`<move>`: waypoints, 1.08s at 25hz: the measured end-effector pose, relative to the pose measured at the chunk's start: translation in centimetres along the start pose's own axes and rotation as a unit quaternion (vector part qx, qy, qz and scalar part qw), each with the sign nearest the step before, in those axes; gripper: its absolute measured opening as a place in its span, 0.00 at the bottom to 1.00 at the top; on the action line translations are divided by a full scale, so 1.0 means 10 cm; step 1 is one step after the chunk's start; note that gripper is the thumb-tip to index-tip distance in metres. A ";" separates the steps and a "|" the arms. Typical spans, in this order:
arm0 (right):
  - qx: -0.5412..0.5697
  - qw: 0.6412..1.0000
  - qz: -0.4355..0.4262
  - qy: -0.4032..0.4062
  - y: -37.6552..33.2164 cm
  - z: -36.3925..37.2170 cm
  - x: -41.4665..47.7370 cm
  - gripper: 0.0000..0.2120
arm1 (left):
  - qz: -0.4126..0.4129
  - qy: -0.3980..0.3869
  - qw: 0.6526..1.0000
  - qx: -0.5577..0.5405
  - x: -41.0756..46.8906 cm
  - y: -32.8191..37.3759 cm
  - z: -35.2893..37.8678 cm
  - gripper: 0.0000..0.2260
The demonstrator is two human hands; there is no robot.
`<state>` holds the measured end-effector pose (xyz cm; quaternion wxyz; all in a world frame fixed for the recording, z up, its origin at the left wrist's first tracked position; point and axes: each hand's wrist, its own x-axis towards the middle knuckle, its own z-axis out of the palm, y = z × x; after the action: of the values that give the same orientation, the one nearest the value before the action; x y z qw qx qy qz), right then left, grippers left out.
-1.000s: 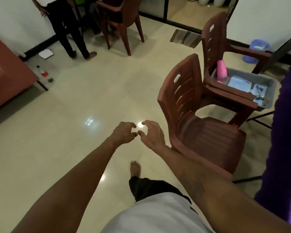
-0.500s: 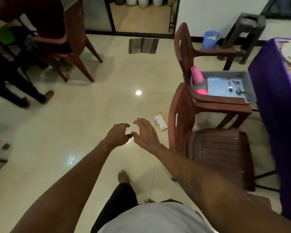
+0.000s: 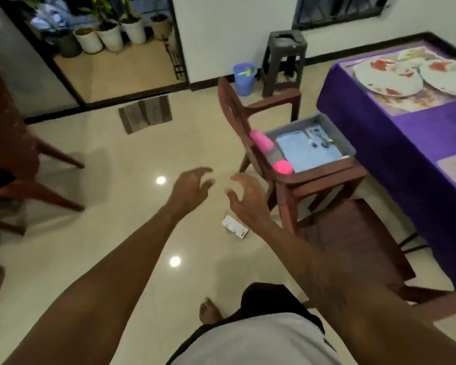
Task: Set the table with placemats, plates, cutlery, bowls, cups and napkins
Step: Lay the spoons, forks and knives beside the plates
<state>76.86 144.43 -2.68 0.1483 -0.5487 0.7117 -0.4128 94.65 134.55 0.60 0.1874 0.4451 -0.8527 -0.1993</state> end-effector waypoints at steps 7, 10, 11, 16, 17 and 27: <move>-0.018 0.983 0.124 0.137 0.48 -0.56 1.27 0.18 | 0.188 -0.013 0.982 0.013 2.15 0.55 0.20 0.16; -0.003 0.969 0.173 0.177 0.98 -0.68 1.77 0.20 | 0.231 -0.090 0.968 0.038 2.82 0.88 0.65 0.20; 0.003 0.963 0.196 0.186 1.13 -0.70 1.91 0.20 | 0.238 -0.119 0.963 0.046 2.99 0.95 0.79 0.21; 0.020 0.942 0.284 0.180 1.71 -0.90 2.38 0.22 | 0.240 -0.212 0.945 0.064 3.67 1.16 1.29 0.23; 0.027 0.935 0.304 0.179 1.81 -0.94 2.46 0.22 | 0.234 -0.222 0.944 0.066 3.82 1.20 1.37 0.23; 0.053 0.851 0.472 0.225 3.45 -0.57 3.15 0.22 | 0.293 -0.296 0.903 0.106 5.22 1.41 3.34 0.12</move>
<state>39.19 120.34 -17.45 0.1900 -0.0302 0.8759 -0.4425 40.57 104.13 -13.20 -0.0717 0.1130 -0.9769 -0.1667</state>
